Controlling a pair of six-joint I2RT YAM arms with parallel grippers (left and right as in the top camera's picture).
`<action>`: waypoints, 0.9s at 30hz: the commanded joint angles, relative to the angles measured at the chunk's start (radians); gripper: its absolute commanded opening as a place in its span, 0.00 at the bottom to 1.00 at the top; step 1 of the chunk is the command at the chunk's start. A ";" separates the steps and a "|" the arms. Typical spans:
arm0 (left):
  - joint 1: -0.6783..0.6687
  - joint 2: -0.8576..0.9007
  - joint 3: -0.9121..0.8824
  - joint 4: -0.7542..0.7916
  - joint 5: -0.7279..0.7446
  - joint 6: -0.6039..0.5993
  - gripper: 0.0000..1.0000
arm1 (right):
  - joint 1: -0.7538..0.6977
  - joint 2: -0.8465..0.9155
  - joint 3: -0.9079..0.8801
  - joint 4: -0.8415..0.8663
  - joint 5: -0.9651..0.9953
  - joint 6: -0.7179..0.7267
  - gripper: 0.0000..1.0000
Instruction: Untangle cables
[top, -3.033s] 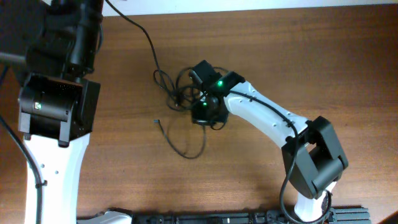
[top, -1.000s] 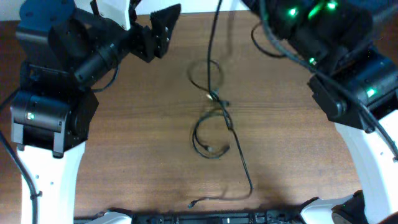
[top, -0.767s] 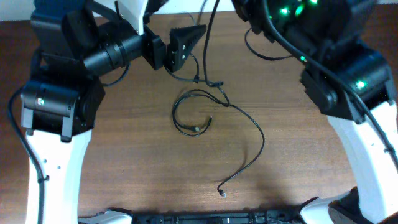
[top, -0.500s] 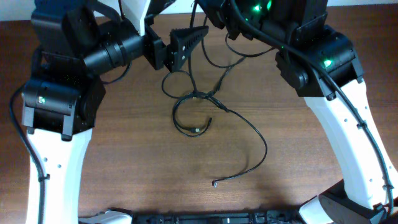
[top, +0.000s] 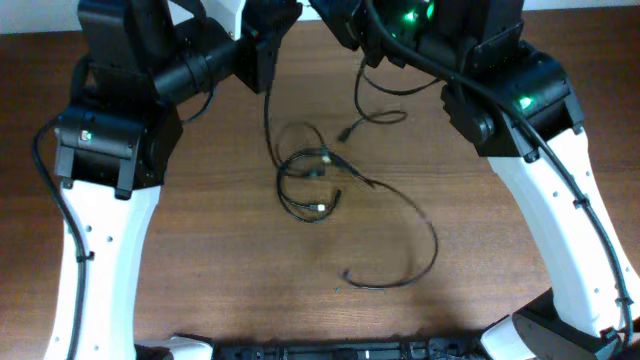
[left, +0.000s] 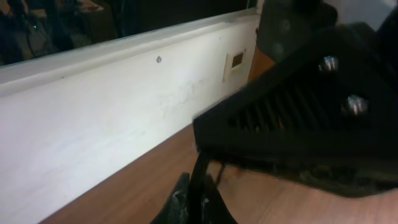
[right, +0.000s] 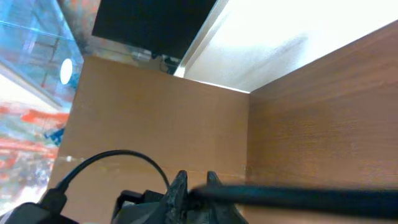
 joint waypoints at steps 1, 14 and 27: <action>0.013 -0.017 0.005 0.116 -0.007 -0.056 0.00 | 0.005 -0.003 0.006 -0.138 0.257 -0.121 0.15; 0.160 0.123 0.005 0.830 -0.784 -0.159 0.00 | 0.006 -0.003 -0.019 -0.824 0.586 -0.196 0.75; 0.684 0.595 0.005 0.583 -0.708 -0.135 0.51 | 0.007 -0.002 -0.340 -0.704 0.493 -0.252 0.75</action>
